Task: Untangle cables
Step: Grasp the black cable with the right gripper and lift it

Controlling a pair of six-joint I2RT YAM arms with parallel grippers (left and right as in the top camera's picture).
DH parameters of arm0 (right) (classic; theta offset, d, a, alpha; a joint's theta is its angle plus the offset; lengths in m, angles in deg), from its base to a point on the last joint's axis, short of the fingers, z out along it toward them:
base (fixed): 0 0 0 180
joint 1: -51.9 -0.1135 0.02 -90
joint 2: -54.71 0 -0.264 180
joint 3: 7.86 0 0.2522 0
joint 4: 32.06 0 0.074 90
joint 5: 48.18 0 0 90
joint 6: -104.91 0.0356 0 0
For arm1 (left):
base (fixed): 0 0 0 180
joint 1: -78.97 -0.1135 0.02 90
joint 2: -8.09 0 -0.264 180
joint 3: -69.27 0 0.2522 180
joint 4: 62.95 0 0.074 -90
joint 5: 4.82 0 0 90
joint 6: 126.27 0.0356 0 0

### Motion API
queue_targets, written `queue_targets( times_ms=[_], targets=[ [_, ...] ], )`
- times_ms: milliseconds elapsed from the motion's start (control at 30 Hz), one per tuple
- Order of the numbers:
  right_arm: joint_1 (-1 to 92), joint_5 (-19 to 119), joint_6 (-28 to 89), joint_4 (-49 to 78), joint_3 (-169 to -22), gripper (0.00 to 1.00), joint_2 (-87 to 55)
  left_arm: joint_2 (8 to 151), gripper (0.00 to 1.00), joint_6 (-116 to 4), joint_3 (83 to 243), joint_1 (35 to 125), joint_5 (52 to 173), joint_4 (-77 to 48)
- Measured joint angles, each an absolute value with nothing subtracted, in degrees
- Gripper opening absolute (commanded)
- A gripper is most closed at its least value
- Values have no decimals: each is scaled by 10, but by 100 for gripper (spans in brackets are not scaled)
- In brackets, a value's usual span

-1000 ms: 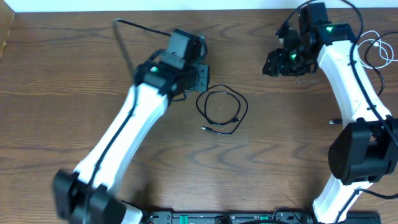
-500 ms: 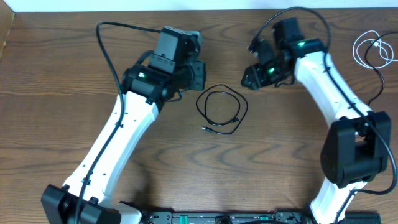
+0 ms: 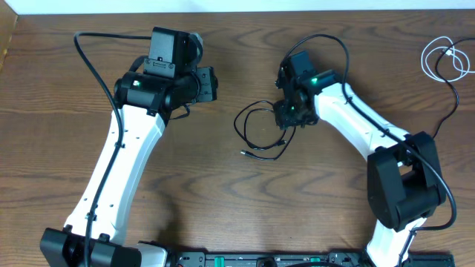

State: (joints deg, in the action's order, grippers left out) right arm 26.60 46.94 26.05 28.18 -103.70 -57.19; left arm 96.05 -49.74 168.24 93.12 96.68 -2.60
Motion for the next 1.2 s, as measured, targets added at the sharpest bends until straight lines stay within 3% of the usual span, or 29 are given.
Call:
queue_targets(
  times_ms=[400, 900, 1200],
  targets=[
    [238, 398, 403, 279, -1009, 60, -579, 960, 60, -498, 1682, 931, 967, -22],
    [237, 393, 449, 277, -1006, 64, -602, 960, 61, -498, 1682, 931, 967, -15],
    [239, 384, 460, 275, -1011, 56, -630, 960, 61, -498, 1682, 931, 967, -16]
  ],
)
